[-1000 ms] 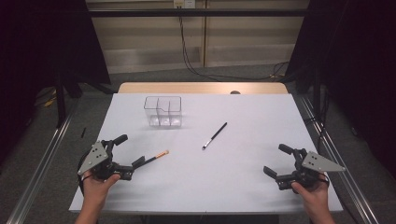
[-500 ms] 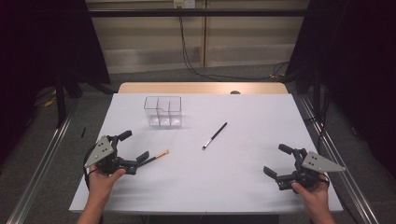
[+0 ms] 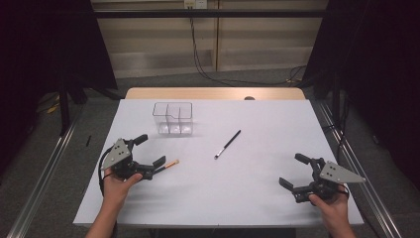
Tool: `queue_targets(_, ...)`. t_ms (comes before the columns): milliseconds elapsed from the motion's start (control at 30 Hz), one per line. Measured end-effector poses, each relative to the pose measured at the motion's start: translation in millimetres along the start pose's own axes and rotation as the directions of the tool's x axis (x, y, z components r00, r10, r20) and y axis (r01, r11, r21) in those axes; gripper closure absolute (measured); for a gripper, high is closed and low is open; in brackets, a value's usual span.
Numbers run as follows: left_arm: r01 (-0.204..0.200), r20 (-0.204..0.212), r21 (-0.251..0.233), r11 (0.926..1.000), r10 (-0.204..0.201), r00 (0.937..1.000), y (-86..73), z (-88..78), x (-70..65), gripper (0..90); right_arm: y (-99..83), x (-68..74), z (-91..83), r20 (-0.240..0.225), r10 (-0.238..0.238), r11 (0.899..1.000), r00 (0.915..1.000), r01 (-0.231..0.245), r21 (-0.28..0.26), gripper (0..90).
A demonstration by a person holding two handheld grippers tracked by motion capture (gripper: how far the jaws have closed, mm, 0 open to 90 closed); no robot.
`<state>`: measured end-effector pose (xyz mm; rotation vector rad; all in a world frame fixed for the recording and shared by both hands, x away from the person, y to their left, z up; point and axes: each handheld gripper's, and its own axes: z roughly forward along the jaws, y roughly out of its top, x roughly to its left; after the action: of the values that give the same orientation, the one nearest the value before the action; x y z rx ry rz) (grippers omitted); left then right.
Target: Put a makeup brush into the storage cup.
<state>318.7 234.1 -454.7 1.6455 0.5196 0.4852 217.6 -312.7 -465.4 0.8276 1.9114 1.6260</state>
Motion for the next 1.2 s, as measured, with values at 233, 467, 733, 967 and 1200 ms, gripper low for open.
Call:
queue_targets(233,-0.005,0.018,0.068,0.9977,0.003,0.9998,2.1,-0.6,2.6,0.0,0.3,0.2,-0.4,0.0,0.006,1.0,1.0,-0.006,-0.004,0.0)
queue_targets(467,0.027,0.014,0.169,0.9853,-0.03,0.9995,2.7,4.5,8.0,0.0,0.2,0.1,-0.4,0.002,0.006,1.0,1.0,-0.006,0.0,0.0)
queue_targets(733,0.027,0.017,0.276,0.9609,-0.033,0.9993,3.3,11.2,11.3,0.0,0.1,-0.6,-1.1,0.004,0.005,1.0,1.0,-0.005,-0.002,0.0)
queue_targets(967,0.036,0.027,0.364,0.9306,-0.049,0.9984,6.8,17.3,13.9,0.0,0.2,0.1,-0.2,0.0,0.003,1.0,1.0,-0.003,-0.001,0.0)
queue_targets(1200,0.023,0.03,0.487,0.873,-0.043,0.9986,11.0,24.2,15.8,0.0,0.0,-0.1,-0.5,0.001,0.007,1.0,1.0,-0.007,0.002,0.0)
